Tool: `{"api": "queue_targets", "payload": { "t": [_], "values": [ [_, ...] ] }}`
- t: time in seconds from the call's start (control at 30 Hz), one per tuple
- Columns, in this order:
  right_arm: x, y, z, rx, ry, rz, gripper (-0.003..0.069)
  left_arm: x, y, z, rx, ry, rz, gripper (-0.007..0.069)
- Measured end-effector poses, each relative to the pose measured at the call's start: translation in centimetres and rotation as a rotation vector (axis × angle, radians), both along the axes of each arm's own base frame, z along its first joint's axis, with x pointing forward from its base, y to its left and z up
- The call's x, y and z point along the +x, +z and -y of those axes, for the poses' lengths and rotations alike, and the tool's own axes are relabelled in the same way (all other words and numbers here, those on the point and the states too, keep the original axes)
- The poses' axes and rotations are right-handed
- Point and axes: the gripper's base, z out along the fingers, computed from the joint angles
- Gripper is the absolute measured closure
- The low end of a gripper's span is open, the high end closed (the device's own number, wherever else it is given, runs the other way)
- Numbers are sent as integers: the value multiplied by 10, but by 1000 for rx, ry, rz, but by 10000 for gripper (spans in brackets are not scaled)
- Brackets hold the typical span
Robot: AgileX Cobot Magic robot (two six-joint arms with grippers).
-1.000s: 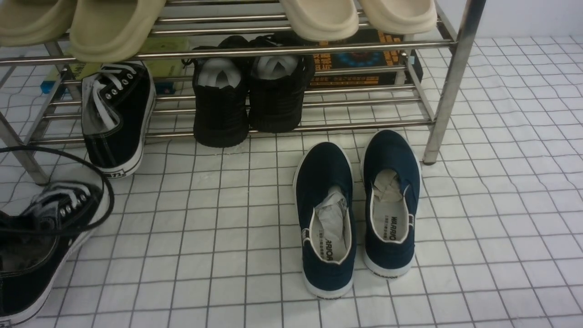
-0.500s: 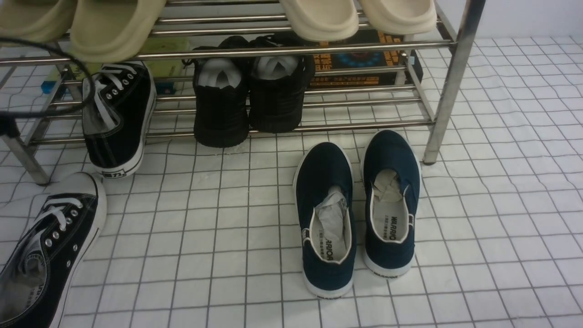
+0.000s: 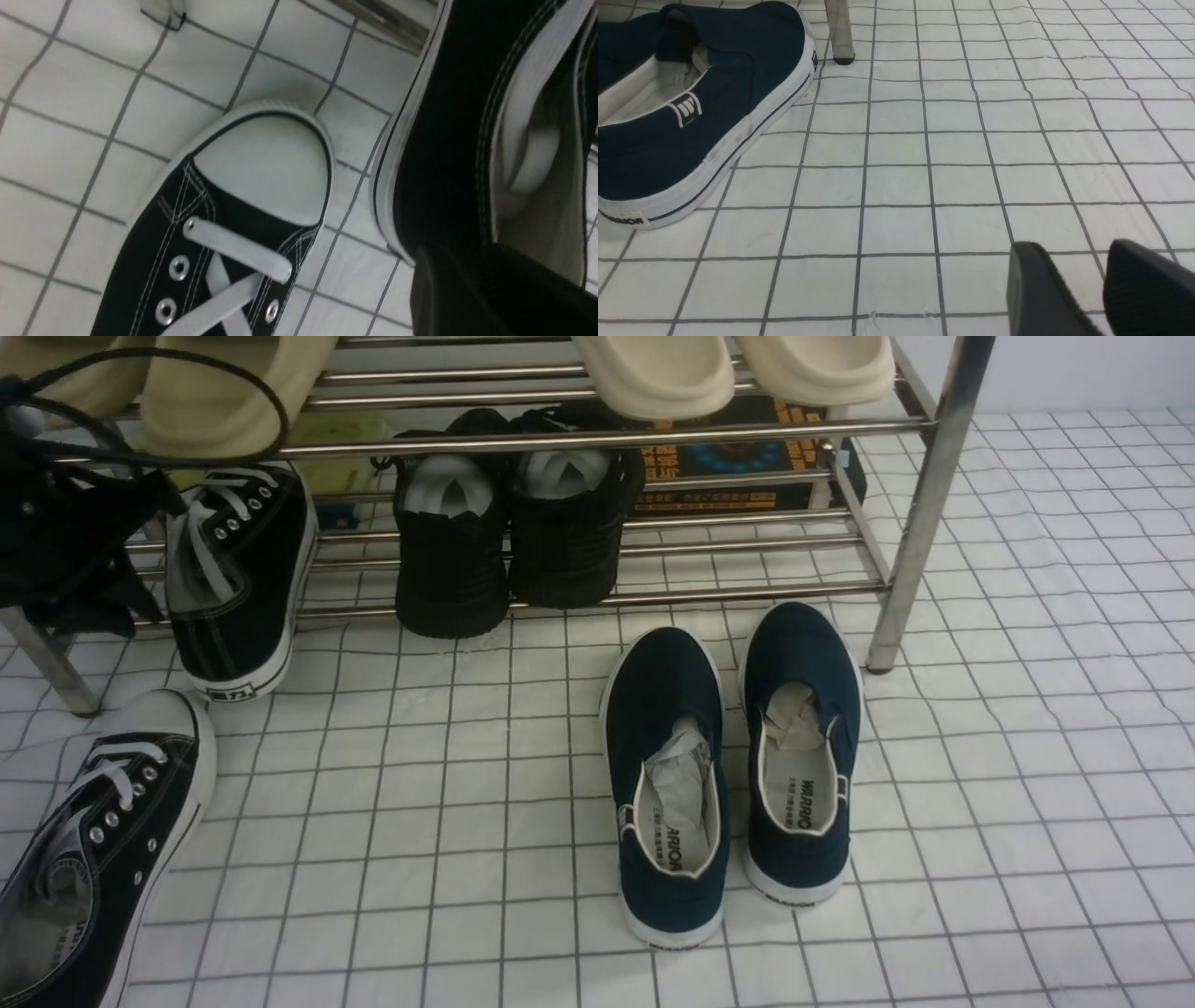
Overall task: Take the shoes off the shelf with your hand from the white checkered tablecloth.
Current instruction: 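Grasp the leftmost shoe on the bottom shelf of the shoe rack with the left gripper, then set the held shoe down on the floor in front of the rack with the left gripper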
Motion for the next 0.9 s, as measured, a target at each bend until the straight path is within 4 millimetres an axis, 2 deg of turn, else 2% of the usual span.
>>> {"api": "queue_targets", "payload": {
  "t": [0.1, 0.2, 0.4, 0.53, 0.6, 0.63, 0.67, 0.73, 0.8, 0.9],
  "values": [
    [0, 0, 0, 0, 0, 0, 420, 9, 3, -2, 1, 23, 53, 321],
    [0, 0, 0, 0, 0, 0, 420, 16, 1, -2, -11, 38, 86, 252],
    [0, 0, 0, 0, 0, 0, 418, 27, -19, -1, -68, 55, 51, 234],
    [0, 0, 0, 0, 0, 0, 418, 36, -42, -1, -80, 59, -4, 298],
    [0, 0, 0, 0, 0, 0, 418, 38, -48, -2, -82, 60, -20, 370],
    [0, 0, 0, 0, 0, 0, 418, 38, -48, -2, -81, 58, -20, 390],
    [0, 0, 0, 0, 0, 0, 418, 37, -49, -2, -76, 54, -27, 478],
    [0, 0, 0, 0, 0, 0, 418, 36, -48, -2, -68, 40, -33, 563],
    [0, 0, 0, 0, 0, 0, 418, 31, -43, -1, -56, 2, -57, 603],
    [0, 0, 0, 0, 0, 0, 418, 15, -28, 2, -34, -55, -100, 609]
  ]
}}
